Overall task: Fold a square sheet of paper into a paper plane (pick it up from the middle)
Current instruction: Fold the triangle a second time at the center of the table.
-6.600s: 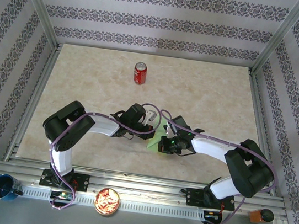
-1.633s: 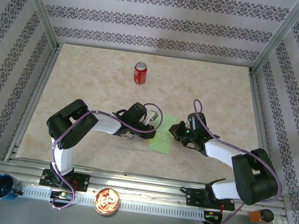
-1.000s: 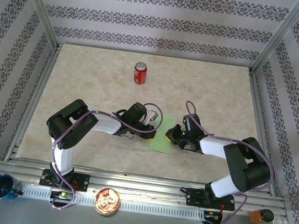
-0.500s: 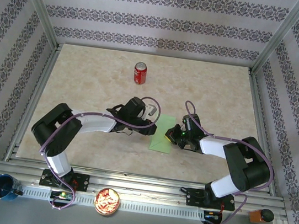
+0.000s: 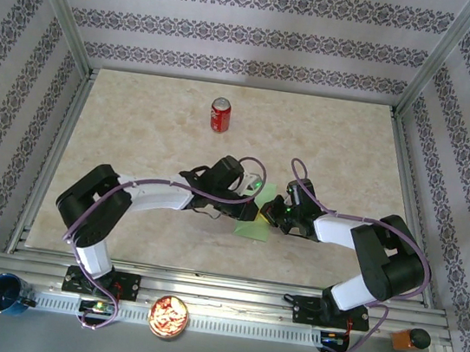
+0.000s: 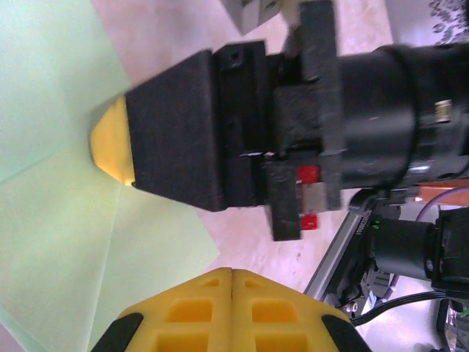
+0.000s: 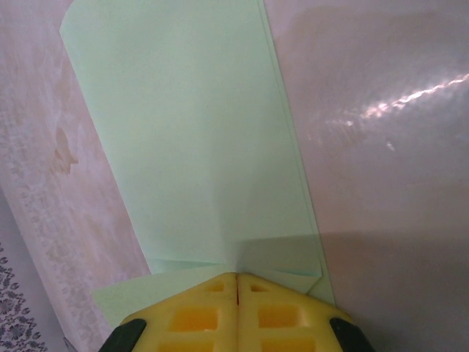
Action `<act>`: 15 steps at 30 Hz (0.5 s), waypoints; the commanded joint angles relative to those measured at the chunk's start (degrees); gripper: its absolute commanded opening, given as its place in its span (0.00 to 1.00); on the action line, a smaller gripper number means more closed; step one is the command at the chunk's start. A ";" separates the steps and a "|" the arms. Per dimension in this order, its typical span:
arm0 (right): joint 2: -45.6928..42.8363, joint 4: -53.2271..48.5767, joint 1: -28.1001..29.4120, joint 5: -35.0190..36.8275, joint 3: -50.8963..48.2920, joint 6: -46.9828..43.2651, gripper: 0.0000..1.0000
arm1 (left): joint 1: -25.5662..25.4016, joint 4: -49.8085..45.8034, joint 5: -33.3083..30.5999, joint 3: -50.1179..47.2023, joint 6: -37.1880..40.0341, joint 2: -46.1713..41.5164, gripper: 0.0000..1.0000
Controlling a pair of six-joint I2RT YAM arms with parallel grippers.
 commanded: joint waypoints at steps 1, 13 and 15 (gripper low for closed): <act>0.41 -3.61 -0.63 0.95 -0.73 -0.59 0.00 | -0.57 -2.12 1.29 1.08 -3.14 2.65 0.00; 0.24 -3.63 -0.76 0.85 -0.87 -0.60 0.00 | -2.11 -3.56 0.09 3.52 -3.35 7.72 0.00; 0.24 -3.63 -0.76 0.81 -0.83 -0.61 0.00 | -2.18 -4.51 -1.31 3.71 -3.04 8.12 0.00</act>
